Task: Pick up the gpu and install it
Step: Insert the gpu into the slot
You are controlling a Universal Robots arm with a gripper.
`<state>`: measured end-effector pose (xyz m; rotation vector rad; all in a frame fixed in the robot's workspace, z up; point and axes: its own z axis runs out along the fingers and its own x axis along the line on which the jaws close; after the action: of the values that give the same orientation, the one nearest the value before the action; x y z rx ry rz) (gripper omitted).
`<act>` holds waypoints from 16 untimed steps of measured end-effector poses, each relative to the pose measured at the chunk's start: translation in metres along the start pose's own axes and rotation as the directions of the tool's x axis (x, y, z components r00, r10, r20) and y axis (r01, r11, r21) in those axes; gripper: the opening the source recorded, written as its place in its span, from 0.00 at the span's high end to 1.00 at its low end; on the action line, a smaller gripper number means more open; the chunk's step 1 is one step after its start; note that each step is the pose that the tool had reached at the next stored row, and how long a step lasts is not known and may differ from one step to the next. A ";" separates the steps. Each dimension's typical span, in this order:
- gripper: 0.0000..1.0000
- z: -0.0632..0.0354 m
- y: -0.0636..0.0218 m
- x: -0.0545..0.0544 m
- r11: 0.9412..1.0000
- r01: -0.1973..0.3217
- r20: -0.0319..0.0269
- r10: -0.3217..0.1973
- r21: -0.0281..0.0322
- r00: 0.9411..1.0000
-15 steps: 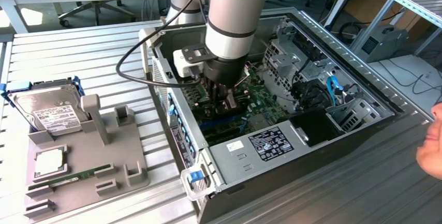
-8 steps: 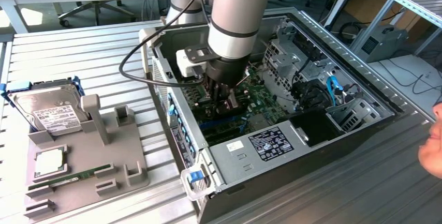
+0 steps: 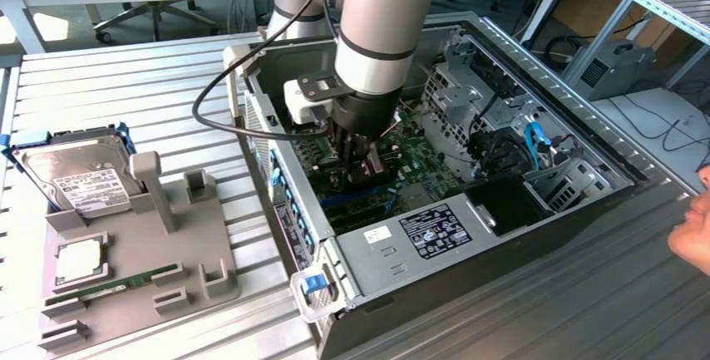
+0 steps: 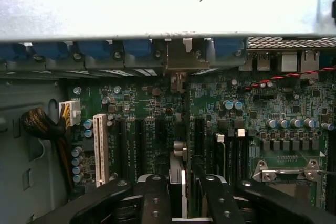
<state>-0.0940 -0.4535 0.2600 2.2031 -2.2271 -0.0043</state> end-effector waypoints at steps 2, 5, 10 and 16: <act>0.73 0.0000 0.0000 0.000 1.000 0.004 0.000 -0.004 0.000 1.000; 0.73 0.0000 0.0000 0.000 1.000 0.010 0.000 -0.010 0.000 1.000; 0.73 -0.0001 0.0000 0.000 1.000 0.012 0.003 -0.012 0.000 1.000; 0.73 -0.0002 0.0000 0.000 1.000 0.012 0.006 -0.012 0.000 1.000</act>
<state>-0.0940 -0.4535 0.2602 2.2199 -2.2167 -0.0112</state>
